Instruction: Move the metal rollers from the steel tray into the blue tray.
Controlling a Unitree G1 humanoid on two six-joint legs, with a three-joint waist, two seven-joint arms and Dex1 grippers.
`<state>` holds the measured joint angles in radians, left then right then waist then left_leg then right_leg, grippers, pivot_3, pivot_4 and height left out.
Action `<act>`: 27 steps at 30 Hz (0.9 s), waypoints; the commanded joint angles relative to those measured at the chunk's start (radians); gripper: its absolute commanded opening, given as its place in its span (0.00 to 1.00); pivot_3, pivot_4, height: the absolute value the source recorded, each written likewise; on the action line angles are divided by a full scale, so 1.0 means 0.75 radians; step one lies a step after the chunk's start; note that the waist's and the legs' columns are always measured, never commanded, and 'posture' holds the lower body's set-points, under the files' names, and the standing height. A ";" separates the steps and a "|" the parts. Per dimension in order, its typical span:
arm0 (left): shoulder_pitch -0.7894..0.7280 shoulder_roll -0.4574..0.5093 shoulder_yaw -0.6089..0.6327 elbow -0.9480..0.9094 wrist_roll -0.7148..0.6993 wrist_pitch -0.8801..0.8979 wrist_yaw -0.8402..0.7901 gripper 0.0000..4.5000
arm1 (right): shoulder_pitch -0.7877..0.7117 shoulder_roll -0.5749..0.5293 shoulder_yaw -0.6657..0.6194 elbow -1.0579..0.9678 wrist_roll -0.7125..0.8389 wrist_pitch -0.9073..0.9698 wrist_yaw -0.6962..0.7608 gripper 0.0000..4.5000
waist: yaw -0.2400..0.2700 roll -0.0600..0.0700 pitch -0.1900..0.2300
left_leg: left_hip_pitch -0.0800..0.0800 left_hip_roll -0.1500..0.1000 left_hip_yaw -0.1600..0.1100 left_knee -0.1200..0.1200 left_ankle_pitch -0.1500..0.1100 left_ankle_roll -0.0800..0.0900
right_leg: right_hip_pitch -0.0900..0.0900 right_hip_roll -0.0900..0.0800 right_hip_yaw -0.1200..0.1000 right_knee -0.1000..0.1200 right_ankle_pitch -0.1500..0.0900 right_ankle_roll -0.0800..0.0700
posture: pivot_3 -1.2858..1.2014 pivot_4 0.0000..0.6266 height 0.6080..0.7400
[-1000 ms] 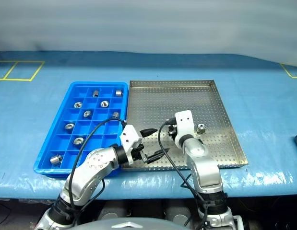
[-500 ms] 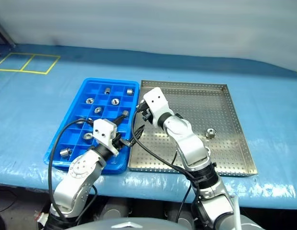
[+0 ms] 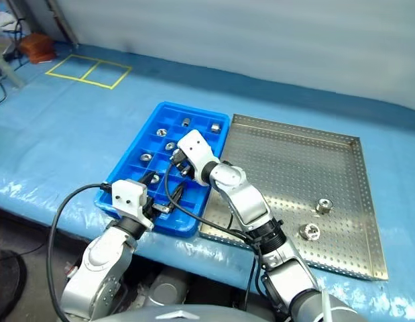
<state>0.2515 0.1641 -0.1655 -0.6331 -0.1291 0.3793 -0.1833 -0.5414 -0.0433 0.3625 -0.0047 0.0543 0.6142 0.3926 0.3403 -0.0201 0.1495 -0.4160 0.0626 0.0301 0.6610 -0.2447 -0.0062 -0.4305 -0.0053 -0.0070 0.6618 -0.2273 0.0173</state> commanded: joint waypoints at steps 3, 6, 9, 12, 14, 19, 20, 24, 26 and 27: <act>0.018 0.004 0.007 -0.071 -0.016 -0.030 -0.012 1.00 | -0.005 0.014 -0.033 0.043 0.013 -0.062 0.019 0.37 | 0.079 0.000 0.000 | -0.002 0.000 0.001 0.000 0.000 0.000 | -0.002 0.000 0.000 0.000 0.000 0.000 | 0.75 0.24 1.00; 0.017 0.007 0.004 -0.064 -0.026 -0.033 -0.026 1.00 | 0.016 0.003 -0.053 0.023 0.018 -0.058 0.020 0.37 | 0.130 0.000 0.000 | -0.004 0.000 0.001 0.000 0.000 -0.001 | -0.004 0.000 -0.001 0.000 0.000 0.000 | 0.75 0.24 1.00; 0.009 0.016 0.002 -0.052 -0.040 -0.036 -0.053 1.00 | 0.029 -0.013 -0.074 -0.013 0.016 -0.049 0.015 0.37 | 0.176 0.000 0.000 | -0.009 0.001 0.002 0.001 0.000 -0.001 | -0.009 0.000 -0.001 0.000 0.000 0.000 | 0.74 0.24 1.00; 0.000 0.019 0.001 -0.041 -0.047 -0.041 -0.072 1.00 | 0.039 -0.028 -0.089 -0.043 0.014 -0.040 0.011 0.37 | 0.203 0.000 0.000 | -0.019 0.001 0.001 0.003 0.000 -0.001 | -0.019 0.000 -0.002 0.002 0.001 0.001 | 0.73 0.24 1.00; -0.009 0.023 -0.001 -0.032 -0.051 -0.044 -0.084 1.00 | 0.049 -0.041 -0.101 -0.067 0.015 -0.031 0.008 0.37 | 0.220 0.000 0.000 | -0.020 0.001 0.002 0.003 0.000 -0.001 | -0.019 0.000 -0.002 0.001 0.001 0.001 | 0.73 0.24 1.00; -0.034 0.028 -0.008 -0.010 -0.058 -0.045 -0.104 1.00 | 0.080 -0.069 -0.118 -0.100 0.010 -0.012 -0.006 0.37 | 0.232 0.000 -0.001 | -0.020 0.001 0.001 0.003 0.000 -0.001 | -0.019 0.000 -0.003 0.001 0.001 0.001 | 0.72 0.24 1.00; -0.038 0.029 -0.010 -0.007 -0.059 -0.044 -0.108 1.00 | 0.086 -0.072 -0.119 -0.103 0.010 -0.010 -0.009 0.37 | 0.232 0.000 -0.001 | -0.020 0.001 0.001 0.003 0.000 -0.001 | -0.019 0.000 -0.003 0.002 0.001 0.001 | 0.72 0.24 1.00; -0.049 0.029 -0.016 0.001 -0.064 -0.036 -0.121 1.00 | 0.112 -0.081 -0.123 -0.105 0.008 -0.002 -0.023 0.37 | 0.230 0.000 -0.001 | -0.020 0.001 0.001 0.004 0.000 -0.001 | -0.019 0.000 -0.003 0.001 0.001 0.001 | 0.72 0.24 1.00; -0.053 0.029 -0.018 0.003 -0.063 -0.035 -0.122 1.00 | 0.123 -0.085 -0.127 -0.108 0.008 0.002 -0.030 0.37 | 0.229 0.000 -0.001 | -0.020 0.001 0.001 0.004 0.000 -0.001 | -0.019 0.000 -0.003 0.001 0.001 0.001 | 0.72 0.24 1.00; -0.054 0.029 -0.019 0.003 -0.062 -0.035 -0.122 1.00 | 0.128 -0.087 -0.129 -0.111 0.009 0.003 -0.032 0.37 | 0.229 0.000 -0.001 | -0.020 0.001 0.001 0.004 0.000 -0.001 | -0.019 0.000 -0.003 0.002 0.001 0.001 | 0.71 0.24 1.00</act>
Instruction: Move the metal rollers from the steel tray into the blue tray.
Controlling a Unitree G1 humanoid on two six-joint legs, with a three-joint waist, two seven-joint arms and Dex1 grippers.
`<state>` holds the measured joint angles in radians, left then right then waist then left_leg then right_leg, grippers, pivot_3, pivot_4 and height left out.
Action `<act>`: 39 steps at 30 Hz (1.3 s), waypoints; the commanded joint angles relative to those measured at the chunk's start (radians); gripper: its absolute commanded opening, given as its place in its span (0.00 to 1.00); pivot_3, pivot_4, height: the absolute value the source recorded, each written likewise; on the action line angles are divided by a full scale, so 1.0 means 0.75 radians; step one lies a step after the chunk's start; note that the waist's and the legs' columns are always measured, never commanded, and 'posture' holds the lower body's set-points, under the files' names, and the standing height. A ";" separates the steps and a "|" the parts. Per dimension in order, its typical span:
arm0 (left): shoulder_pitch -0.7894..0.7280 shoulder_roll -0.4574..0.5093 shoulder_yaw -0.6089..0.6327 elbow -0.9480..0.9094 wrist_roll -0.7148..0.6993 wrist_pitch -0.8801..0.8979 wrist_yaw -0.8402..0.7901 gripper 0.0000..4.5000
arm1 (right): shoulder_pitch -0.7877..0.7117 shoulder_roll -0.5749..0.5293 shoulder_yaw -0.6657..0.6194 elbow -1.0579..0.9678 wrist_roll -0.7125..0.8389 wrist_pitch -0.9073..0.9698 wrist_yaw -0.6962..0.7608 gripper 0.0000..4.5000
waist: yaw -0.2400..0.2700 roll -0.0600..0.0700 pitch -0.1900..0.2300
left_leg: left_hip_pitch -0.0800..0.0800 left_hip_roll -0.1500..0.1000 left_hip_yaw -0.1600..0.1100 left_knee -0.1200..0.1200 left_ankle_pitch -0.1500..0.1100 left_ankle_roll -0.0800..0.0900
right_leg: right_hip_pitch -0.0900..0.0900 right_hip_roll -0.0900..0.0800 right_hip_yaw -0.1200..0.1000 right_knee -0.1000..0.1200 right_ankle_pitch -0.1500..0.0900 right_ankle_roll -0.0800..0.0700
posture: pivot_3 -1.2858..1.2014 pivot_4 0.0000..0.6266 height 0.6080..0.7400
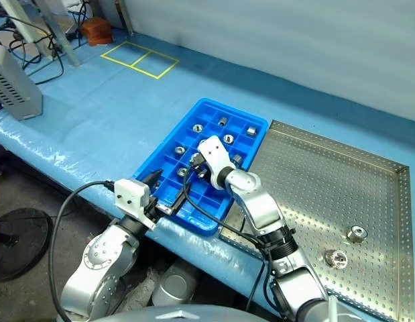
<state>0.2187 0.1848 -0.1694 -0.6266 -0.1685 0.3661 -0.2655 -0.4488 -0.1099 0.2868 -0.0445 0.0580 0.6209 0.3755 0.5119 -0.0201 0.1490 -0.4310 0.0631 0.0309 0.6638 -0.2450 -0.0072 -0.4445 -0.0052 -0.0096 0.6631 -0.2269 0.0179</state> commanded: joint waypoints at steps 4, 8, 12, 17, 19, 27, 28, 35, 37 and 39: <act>-0.017 0.013 -0.021 -0.006 0.002 -0.019 -0.017 1.00 | 0.013 -0.009 -0.045 -0.067 0.007 -0.001 -0.019 0.37 | -0.003 0.000 0.000 | 0.000 0.000 0.000 0.001 0.000 0.000 | 0.000 0.000 0.000 0.000 0.000 0.000 | 0.71 0.24 1.00; -0.025 0.027 -0.028 -0.006 0.003 -0.016 -0.026 1.00 | 0.019 -0.019 -0.064 -0.073 0.007 0.005 -0.029 0.37 | -0.005 0.000 0.000 | 0.000 0.000 0.000 0.001 0.000 0.000 | 0.001 0.000 -0.001 0.000 0.000 0.000 | 0.71 0.24 1.00; -0.029 0.026 -0.032 -0.004 0.003 -0.018 -0.029 1.00 | 0.033 -0.029 -0.070 -0.091 0.008 0.013 -0.033 0.37 | -0.007 0.000 0.000 | 0.000 0.000 0.000 0.001 0.000 0.000 | 0.001 0.000 -0.001 0.000 0.000 0.000 | 0.71 0.24 1.00; -0.044 0.032 -0.048 0.000 0.002 -0.013 -0.042 1.00 | 0.076 -0.048 -0.062 -0.129 0.026 0.075 -0.013 0.53 | -0.008 0.000 0.000 | 0.000 0.000 -0.001 0.001 0.000 0.000 | 0.001 0.000 -0.001 0.000 0.000 0.000 | 0.70 0.24 1.00; -0.051 0.042 -0.056 0.000 0.005 -0.008 -0.050 1.00 | 0.092 -0.055 -0.044 -0.153 0.028 0.083 0.000 0.67 | -0.008 0.000 -0.001 | 0.000 0.000 -0.001 0.002 0.000 0.000 | 0.002 0.000 -0.001 0.000 0.000 0.000 | 0.70 0.24 1.00; -0.098 0.064 -0.098 0.028 -0.014 0.004 -0.106 1.00 | 0.138 -0.017 -0.106 -0.298 0.007 0.116 -0.113 0.99 | -0.055 0.002 -0.002 | 0.000 0.000 -0.001 0.004 0.000 0.000 | 0.002 0.000 -0.001 0.001 0.000 0.000 | 0.65 0.24 1.00; -0.114 0.066 -0.109 0.040 -0.018 0.003 -0.121 1.00 | 0.156 -0.013 -0.139 -0.340 0.004 0.127 -0.145 0.99 | -0.065 0.002 -0.002 | 0.000 0.000 -0.001 0.004 0.000 0.000 | 0.002 0.000 -0.001 0.001 0.000 0.000 | 0.65 0.24 1.00; -0.261 0.102 -0.238 0.160 -0.046 -0.014 -0.316 1.00 | 0.350 -0.029 -0.378 -0.658 -0.034 0.285 -0.342 0.99 | -0.209 0.007 -0.005 | 0.000 -0.001 -0.002 0.006 0.000 0.000 | 0.005 -0.001 -0.001 0.000 0.001 0.001 | 0.58 0.24 1.00; -0.301 0.099 -0.269 0.196 -0.057 -0.020 -0.364 1.00 | 0.397 -0.010 -0.428 -0.721 -0.057 0.329 -0.407 0.99 | -0.279 0.010 -0.007 | 0.000 -0.001 -0.001 0.006 0.000 0.000 | 0.005 -0.001 0.000 0.000 0.001 0.001 | 0.56 0.24 1.00; -0.336 0.094 -0.291 0.230 -0.066 -0.025 -0.403 1.00 | 0.433 0.013 -0.465 -0.763 -0.071 0.371 -0.459 0.99 | -0.367 0.013 -0.009 | 0.001 -0.001 -0.002 0.006 0.000 0.001 | 0.006 0.000 0.000 0.000 0.001 0.001 | 0.55 0.24 1.00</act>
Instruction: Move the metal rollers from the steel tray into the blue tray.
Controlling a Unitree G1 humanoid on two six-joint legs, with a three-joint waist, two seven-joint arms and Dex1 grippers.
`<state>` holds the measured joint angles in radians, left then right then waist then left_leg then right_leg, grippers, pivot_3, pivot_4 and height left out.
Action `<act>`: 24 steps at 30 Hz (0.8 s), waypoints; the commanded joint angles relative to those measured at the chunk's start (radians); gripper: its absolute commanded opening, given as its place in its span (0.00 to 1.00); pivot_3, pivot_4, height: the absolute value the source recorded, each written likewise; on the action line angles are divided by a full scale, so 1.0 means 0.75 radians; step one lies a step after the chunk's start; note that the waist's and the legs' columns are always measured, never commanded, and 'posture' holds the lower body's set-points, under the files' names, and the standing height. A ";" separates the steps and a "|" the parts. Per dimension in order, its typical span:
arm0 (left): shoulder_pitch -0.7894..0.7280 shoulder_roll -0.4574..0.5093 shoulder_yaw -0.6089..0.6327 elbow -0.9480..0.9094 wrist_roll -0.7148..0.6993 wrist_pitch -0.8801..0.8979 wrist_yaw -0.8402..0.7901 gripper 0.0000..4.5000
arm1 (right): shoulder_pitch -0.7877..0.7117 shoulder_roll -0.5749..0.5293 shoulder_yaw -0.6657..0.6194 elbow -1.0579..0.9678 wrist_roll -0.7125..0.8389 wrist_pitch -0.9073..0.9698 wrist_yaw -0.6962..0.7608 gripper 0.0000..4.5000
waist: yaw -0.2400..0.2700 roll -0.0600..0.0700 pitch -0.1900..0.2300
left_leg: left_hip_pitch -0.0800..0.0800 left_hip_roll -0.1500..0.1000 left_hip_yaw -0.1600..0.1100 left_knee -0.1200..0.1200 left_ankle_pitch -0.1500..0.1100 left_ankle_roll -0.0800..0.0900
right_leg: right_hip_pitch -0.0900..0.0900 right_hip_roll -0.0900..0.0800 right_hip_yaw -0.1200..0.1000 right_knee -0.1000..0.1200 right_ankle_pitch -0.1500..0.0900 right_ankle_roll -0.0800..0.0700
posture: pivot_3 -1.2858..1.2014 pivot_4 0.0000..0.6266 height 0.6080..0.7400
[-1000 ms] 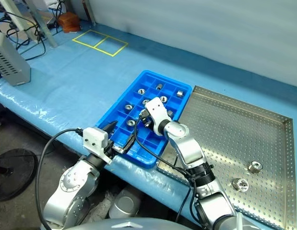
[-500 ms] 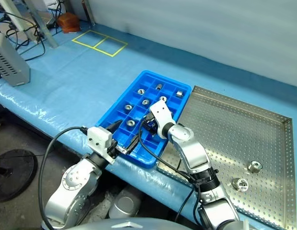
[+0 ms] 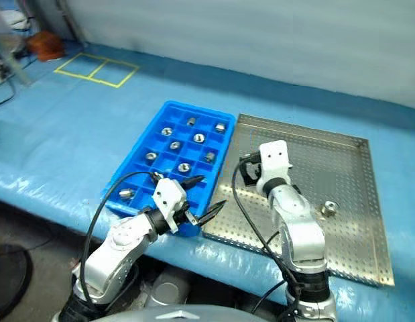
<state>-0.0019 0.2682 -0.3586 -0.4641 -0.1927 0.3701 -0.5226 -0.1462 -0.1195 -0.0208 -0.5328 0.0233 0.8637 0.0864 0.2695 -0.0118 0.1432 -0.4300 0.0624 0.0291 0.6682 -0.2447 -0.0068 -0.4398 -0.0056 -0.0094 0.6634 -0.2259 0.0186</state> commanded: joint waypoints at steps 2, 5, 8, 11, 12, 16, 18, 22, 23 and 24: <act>-0.069 -0.023 -0.053 0.041 -0.043 -0.036 -0.087 1.00 | 0.064 0.041 -0.068 -0.141 -0.036 0.076 -0.105 0.99 | -0.137 0.003 -0.002 | 0.002 0.000 -0.002 0.000 0.000 0.000 | 0.002 0.000 0.000 0.000 0.000 -0.001 | 0.54 0.24 1.00; -0.089 -0.026 -0.066 0.060 -0.049 -0.039 -0.115 1.00 | 0.102 0.054 -0.075 -0.176 -0.038 0.105 -0.128 0.99 | -0.256 0.003 -0.001 | 0.009 0.000 -0.004 -0.001 0.000 0.001 | 0.009 0.000 0.000 0.000 0.001 -0.004 | 0.53 0.24 1.00; -0.096 -0.031 -0.074 0.068 -0.051 -0.041 -0.128 1.00 | 0.124 0.061 -0.088 -0.188 -0.038 0.119 -0.146 0.99 | -0.332 0.003 -0.001 | 0.022 0.000 -0.002 -0.005 0.000 0.001 | 0.018 0.000 0.004 0.001 -0.002 -0.003 | 0.52 0.24 1.00; -0.096 -0.036 -0.078 0.068 -0.049 -0.039 -0.133 1.00 | 0.133 0.057 -0.097 -0.188 -0.037 0.126 -0.153 0.99 | -0.362 0.003 -0.001 | 0.025 0.000 -0.002 -0.005 0.001 0.002 | 0.018 0.002 0.007 0.005 -0.002 -0.004 | 0.52 0.24 1.00; -0.096 -0.037 -0.078 0.069 -0.049 -0.038 -0.135 1.00 | 0.132 0.059 -0.103 -0.182 -0.035 0.127 -0.155 0.99 | -0.367 0.003 -0.001 | 0.025 0.000 -0.002 -0.005 0.002 0.003 | 0.018 0.003 0.007 0.006 -0.002 -0.004 | 0.52 0.24 1.00; -0.093 -0.041 -0.076 0.067 -0.050 -0.032 -0.134 1.00 | 0.128 0.053 -0.108 -0.161 -0.031 0.124 -0.153 0.99 | -0.376 0.003 -0.001 | 0.026 0.000 0.000 -0.005 0.002 0.004 | 0.018 0.003 0.010 0.007 -0.002 -0.003 | 0.52 0.24 1.00; -0.092 -0.042 -0.074 0.066 -0.049 -0.030 -0.132 1.00 | 0.124 0.053 -0.108 -0.152 -0.030 0.123 -0.152 0.99 | -0.375 0.003 -0.001 | 0.026 -0.001 0.001 -0.005 0.002 0.004 | 0.018 0.002 0.011 0.007 -0.002 -0.003 | 0.52 0.24 1.00; -0.085 -0.040 -0.070 0.058 -0.048 -0.026 -0.129 1.00 | 0.125 0.049 -0.101 -0.143 -0.024 0.123 -0.150 0.99 | -0.370 0.003 -0.001 | 0.025 -0.002 0.002 -0.005 0.002 0.004 | 0.017 0.001 0.013 0.006 -0.001 -0.002 | 0.53 0.24 1.00; -0.083 -0.038 -0.068 0.056 -0.049 -0.025 -0.129 1.00 | 0.126 0.048 -0.099 -0.143 -0.023 0.123 -0.151 0.99 | -0.370 0.003 -0.001 | 0.025 -0.003 0.003 -0.004 0.002 0.004 | 0.017 0.000 0.013 0.005 -0.001 -0.002 | 0.54 0.24 1.00; -0.082 -0.037 -0.067 0.055 -0.048 -0.025 -0.128 1.00 | 0.127 0.048 -0.097 -0.143 -0.023 0.123 -0.152 0.99 | -0.371 0.003 -0.001 | 0.025 -0.003 0.003 -0.004 0.002 0.004 | 0.017 0.000 0.013 0.004 -0.001 -0.002 | 0.54 0.24 1.00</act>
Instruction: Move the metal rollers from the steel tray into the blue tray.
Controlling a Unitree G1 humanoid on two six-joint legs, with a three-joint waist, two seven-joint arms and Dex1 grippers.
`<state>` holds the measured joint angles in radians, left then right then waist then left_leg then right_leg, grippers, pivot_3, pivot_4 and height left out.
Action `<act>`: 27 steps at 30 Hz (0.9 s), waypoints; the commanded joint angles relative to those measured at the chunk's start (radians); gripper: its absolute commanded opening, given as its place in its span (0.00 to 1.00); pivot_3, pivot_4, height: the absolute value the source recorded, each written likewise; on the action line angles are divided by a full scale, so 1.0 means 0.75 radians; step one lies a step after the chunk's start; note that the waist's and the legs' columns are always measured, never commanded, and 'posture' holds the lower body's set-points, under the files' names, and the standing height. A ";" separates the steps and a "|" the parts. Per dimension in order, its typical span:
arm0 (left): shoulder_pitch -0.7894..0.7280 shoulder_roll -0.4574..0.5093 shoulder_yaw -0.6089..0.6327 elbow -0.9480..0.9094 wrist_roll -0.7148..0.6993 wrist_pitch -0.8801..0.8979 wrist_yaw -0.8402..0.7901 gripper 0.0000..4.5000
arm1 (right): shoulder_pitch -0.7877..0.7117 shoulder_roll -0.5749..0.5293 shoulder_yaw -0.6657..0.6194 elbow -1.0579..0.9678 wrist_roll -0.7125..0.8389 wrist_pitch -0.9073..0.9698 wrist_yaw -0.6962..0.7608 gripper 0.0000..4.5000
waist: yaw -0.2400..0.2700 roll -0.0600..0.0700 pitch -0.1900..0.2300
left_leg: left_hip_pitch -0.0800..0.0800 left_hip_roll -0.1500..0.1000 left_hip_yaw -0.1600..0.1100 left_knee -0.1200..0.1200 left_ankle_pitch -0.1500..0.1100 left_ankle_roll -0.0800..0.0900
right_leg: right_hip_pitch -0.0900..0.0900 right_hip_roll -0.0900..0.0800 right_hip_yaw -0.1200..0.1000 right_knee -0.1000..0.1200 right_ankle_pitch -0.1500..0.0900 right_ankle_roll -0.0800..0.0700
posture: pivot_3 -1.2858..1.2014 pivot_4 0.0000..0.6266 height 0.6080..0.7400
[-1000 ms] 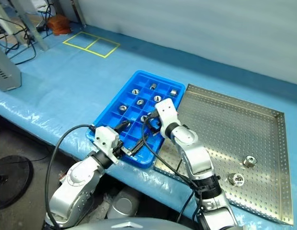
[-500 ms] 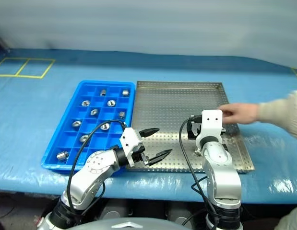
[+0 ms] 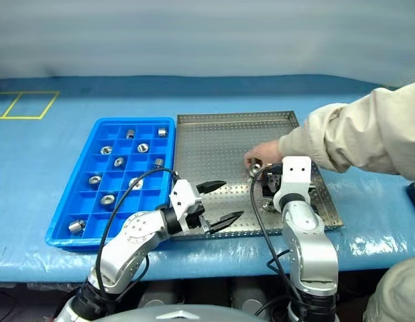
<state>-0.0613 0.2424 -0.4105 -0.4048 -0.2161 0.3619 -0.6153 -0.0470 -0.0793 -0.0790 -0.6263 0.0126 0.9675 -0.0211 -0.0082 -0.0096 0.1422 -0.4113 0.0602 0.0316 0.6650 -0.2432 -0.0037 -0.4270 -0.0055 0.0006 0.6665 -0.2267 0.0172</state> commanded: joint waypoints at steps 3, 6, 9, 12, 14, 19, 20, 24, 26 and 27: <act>-0.001 0.001 0.008 -0.026 -0.017 -0.015 -0.004 1.00 | -0.006 -0.004 -0.016 -0.016 -0.006 -0.016 -0.007 0.99 | -0.002 0.000 0.000 | 0.000 0.000 0.000 0.000 0.000 0.000 | 0.000 0.000 0.003 -0.001 0.000 0.000 | 0.54 0.24 1.00; -0.002 0.004 0.011 -0.025 -0.018 -0.016 -0.006 1.00 | -0.009 -0.002 -0.012 -0.014 -0.004 -0.018 -0.005 0.99 | -0.002 0.000 0.000 | 0.001 0.000 0.001 0.000 0.000 0.000 | -0.001 0.000 0.003 -0.001 0.000 0.000 | 0.54 0.24 1.00; -0.004 0.006 0.012 -0.024 -0.018 -0.020 -0.009 1.00 | -0.012 -0.002 -0.005 -0.012 -0.001 -0.023 0.000 0.99 | -0.002 0.000 0.000 | 0.000 0.000 0.001 0.000 0.000 0.000 | -0.001 0.001 0.003 -0.001 0.000 0.000 | 0.54 0.24 1.00; -0.006 0.011 0.012 -0.023 0.002 -0.032 0.001 1.00 | -0.018 0.001 0.005 -0.005 0.000 -0.028 0.001 0.99 | -0.002 0.000 0.000 | 0.000 0.000 0.001 -0.001 0.000 0.000 | -0.001 0.001 0.004 -0.001 0.000 0.000 | 0.54 0.24 1.00; -0.008 0.008 0.020 -0.021 0.010 -0.033 0.015 1.00 | -0.024 0.001 0.011 0.005 0.000 -0.030 0.001 0.99 | -0.001 0.000 0.000 | 0.000 0.000 0.001 -0.001 0.000 0.000 | -0.001 0.001 0.004 -0.001 0.000 0.000 | 0.54 0.24 1.00; -0.005 -0.004 0.090 -0.010 0.005 -0.031 0.071 1.00 | -0.051 0.002 0.035 0.041 0.018 -0.056 0.025 0.99 | 0.000 0.000 0.000 | 0.000 0.000 0.001 -0.001 0.000 0.000 | -0.001 0.001 0.004 -0.001 0.000 0.001 | 0.55 0.24 1.00; -0.003 -0.004 0.098 -0.012 0.007 -0.034 0.077 1.00 | -0.064 0.001 0.043 0.057 0.019 -0.062 0.031 0.99 | 0.000 0.000 0.000 | 0.000 0.000 0.001 -0.001 0.000 0.000 | -0.001 0.001 0.004 -0.001 0.000 0.001 | 0.56 0.24 1.00; 0.007 -0.014 0.124 -0.020 0.007 -0.040 0.108 1.00 | -0.129 -0.001 0.060 0.125 0.014 -0.090 0.038 0.99 | 0.007 0.000 0.000 | 0.000 0.000 0.001 -0.001 0.000 0.000 | -0.001 0.001 0.004 -0.001 0.001 0.001 | 0.57 0.24 1.00; 0.016 -0.017 0.133 -0.027 0.007 -0.038 0.122 1.00 | -0.172 -0.001 0.062 0.179 0.012 -0.113 0.039 0.99 | 0.012 0.000 0.000 | 0.000 0.000 0.001 -0.001 0.000 0.000 | -0.001 0.001 0.004 -0.001 0.002 0.003 | 0.57 0.24 1.00; 0.017 -0.016 0.135 -0.029 0.006 -0.035 0.123 1.00 | -0.188 0.000 0.062 0.202 0.012 -0.123 0.038 0.99 | 0.017 0.000 0.000 | 0.000 0.000 0.001 -0.001 0.000 0.000 | -0.001 0.001 0.004 -0.001 0.002 0.004 | 0.58 0.24 1.00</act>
<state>-0.0505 0.2374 -0.3205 -0.4047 -0.2065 0.3566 -0.5283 -0.1647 -0.0789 -0.0320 -0.4751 0.0204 0.9111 0.0067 0.0045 -0.0099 0.1424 -0.4111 0.0602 0.0324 0.6637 -0.2432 -0.0036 -0.4281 -0.0049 0.0033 0.6656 -0.2250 0.0201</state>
